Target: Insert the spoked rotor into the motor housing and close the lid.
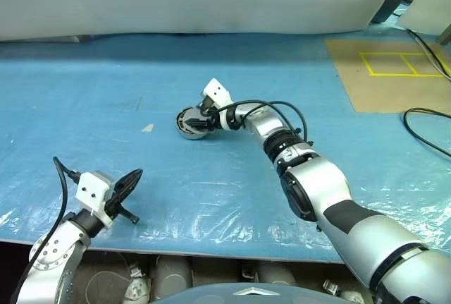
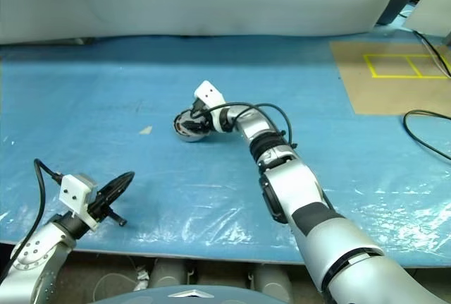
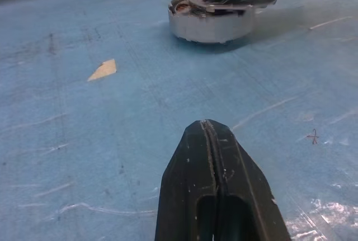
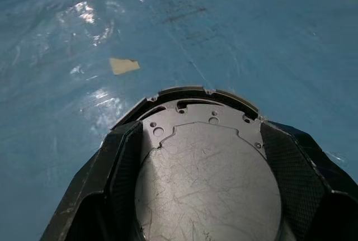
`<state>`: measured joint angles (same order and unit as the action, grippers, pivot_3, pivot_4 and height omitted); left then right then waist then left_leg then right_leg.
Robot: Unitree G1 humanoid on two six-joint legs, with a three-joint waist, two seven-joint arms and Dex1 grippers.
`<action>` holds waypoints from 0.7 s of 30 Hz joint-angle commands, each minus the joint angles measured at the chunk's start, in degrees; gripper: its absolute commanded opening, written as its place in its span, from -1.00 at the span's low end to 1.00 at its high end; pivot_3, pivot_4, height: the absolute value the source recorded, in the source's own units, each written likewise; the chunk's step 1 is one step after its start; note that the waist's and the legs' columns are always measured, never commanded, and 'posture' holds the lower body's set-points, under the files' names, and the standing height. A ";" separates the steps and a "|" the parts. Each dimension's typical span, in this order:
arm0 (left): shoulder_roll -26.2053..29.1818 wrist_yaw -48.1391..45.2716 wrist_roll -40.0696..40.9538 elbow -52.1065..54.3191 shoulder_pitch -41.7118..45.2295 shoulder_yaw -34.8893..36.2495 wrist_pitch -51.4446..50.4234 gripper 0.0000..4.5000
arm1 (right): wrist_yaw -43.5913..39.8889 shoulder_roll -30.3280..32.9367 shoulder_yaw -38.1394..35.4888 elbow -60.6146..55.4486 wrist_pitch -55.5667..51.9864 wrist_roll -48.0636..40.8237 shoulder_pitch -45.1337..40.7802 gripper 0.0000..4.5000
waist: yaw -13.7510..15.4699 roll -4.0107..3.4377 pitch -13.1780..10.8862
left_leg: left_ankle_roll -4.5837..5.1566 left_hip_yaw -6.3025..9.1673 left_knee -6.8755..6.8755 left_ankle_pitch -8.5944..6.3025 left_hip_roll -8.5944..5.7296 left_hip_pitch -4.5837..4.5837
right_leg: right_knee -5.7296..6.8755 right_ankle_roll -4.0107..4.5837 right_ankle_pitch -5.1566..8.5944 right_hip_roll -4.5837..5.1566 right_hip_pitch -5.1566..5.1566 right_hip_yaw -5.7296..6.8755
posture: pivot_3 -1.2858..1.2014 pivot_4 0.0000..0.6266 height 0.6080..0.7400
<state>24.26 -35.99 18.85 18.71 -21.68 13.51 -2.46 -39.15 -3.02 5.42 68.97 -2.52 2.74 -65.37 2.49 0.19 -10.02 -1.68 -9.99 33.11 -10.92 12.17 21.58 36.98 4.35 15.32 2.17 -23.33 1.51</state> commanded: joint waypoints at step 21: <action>0.84 -0.08 -0.31 -0.25 2.62 -0.38 0.84 -1.00 | 1.00 -3.70 15.66 0.15 -4.75 14.16 5.47 0.33 | -0.33 -0.29 0.75 | -0.07 0.06 -0.34 -0.03 -0.29 -1.01 | -0.02 -0.03 0.02 0.13 0.74 -0.24 | 0.03 -0.52 1.00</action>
<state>24.47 -35.99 18.76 17.87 -18.92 12.77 -2.43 -33.01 -6.74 16.66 65.06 -4.43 13.32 -64.17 2.15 -0.10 -9.27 -1.75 -9.94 32.73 -10.95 11.88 20.53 36.88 4.32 15.34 2.31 -22.53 1.27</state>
